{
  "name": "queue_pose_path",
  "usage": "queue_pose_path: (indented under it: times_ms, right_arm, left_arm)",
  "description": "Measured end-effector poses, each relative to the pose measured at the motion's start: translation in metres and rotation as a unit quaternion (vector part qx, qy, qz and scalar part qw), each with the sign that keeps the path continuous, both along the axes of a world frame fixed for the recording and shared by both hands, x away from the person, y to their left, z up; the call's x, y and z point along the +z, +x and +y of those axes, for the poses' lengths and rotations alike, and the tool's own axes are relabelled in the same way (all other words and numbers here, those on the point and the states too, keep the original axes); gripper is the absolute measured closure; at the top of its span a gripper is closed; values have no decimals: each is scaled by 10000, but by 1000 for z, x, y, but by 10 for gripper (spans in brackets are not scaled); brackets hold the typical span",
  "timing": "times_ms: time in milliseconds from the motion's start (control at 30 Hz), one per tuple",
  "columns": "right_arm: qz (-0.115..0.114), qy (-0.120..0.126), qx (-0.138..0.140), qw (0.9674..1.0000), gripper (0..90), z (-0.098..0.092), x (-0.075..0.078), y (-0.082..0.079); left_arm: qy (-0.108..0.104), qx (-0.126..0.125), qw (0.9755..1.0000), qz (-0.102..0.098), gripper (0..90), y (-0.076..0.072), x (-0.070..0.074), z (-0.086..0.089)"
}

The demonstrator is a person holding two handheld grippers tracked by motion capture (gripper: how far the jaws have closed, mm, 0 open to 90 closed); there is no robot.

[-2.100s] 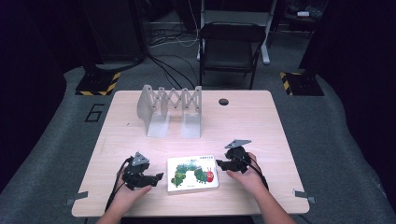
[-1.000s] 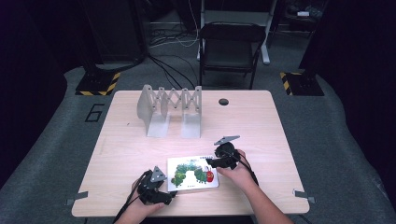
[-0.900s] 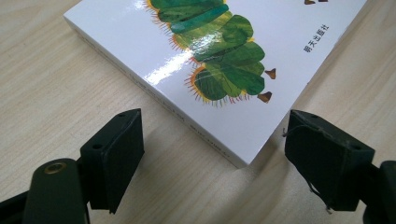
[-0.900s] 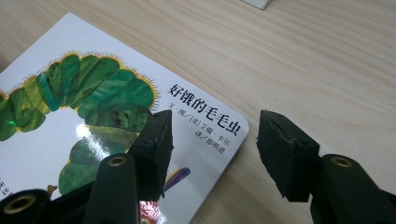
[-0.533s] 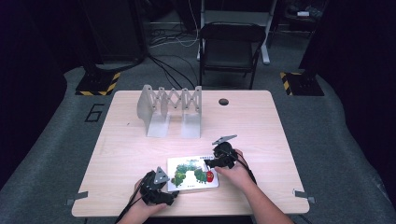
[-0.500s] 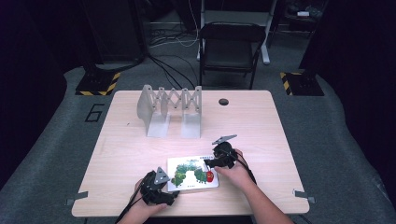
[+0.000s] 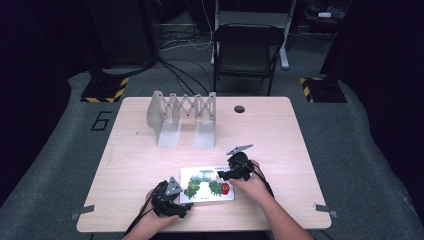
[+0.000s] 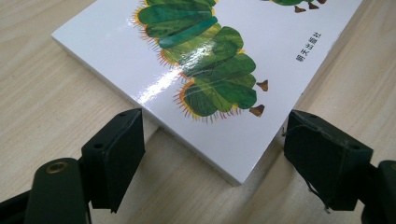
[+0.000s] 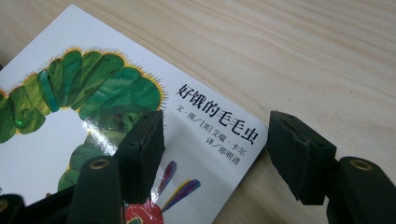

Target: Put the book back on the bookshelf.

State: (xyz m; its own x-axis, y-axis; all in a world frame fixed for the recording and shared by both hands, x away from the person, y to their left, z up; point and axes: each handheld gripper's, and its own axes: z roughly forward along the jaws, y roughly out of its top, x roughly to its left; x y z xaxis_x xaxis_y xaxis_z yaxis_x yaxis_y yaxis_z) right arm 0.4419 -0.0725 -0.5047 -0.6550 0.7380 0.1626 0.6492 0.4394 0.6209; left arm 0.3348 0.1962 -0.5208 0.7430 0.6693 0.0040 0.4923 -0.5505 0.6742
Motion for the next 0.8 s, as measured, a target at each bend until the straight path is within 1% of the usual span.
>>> queue_pose_path:
  times_ms: [33,100,267,300,333,400,433,500,533,600,633,667,733,767,800]
  right_arm:
    - [-1,-28,3,10000,365,-1,0,0]
    - [1,-57,-2,10000,365,-2,1,0]
    - [37,-78,14,10000,365,-2,1,1]
    - [117,-13,-79,9999,360,-1,1,1]
    - [117,-13,-79,9999,360,-1,1,1]
    - [147,-29,-68,9999,335,-1,1,3]
    - [154,-49,-69,9998,327,0,1,3]
    - [138,-107,-51,9998,306,0,1,4]
    - [165,-120,-84,9998,300,1,2,4]
    - [189,-143,-93,9997,294,2,2,5]
    - [183,-194,-54,9996,284,2,2,6]
    - [194,-185,-78,9996,270,3,2,6]
    - [262,-233,-40,9994,230,4,2,7]
    - [306,-263,-14,9992,213,4,2,7]
    - [402,-274,-2,9988,191,5,2,7]
  left_arm:
    - [5,-13,10000,-24,201,1,0,0]
    - [-4,-93,10000,25,201,2,0,1]
    - [-23,-112,9999,41,200,3,0,1]
    - [-18,-115,9999,36,200,3,0,1]
    - [-3,-115,9999,10,200,3,0,1]
    - [-31,-122,9999,-13,200,3,0,0]
    - [-38,-70,9999,-77,200,3,-1,0]
    - [-49,-90,9999,-102,199,4,-2,-1]
    - [-49,-90,9999,-102,199,4,-2,-1]
    - [-144,-89,9998,-93,199,4,-3,-2]
    - [-142,-100,9998,-101,199,4,-3,-2]
    - [-144,-113,9998,-113,199,5,-3,-2]
    - [-140,-123,9998,-115,199,5,-3,-2]
    - [-176,-134,9997,-139,198,6,-4,-2]
    - [-156,-129,9997,-131,198,5,-4,-2]
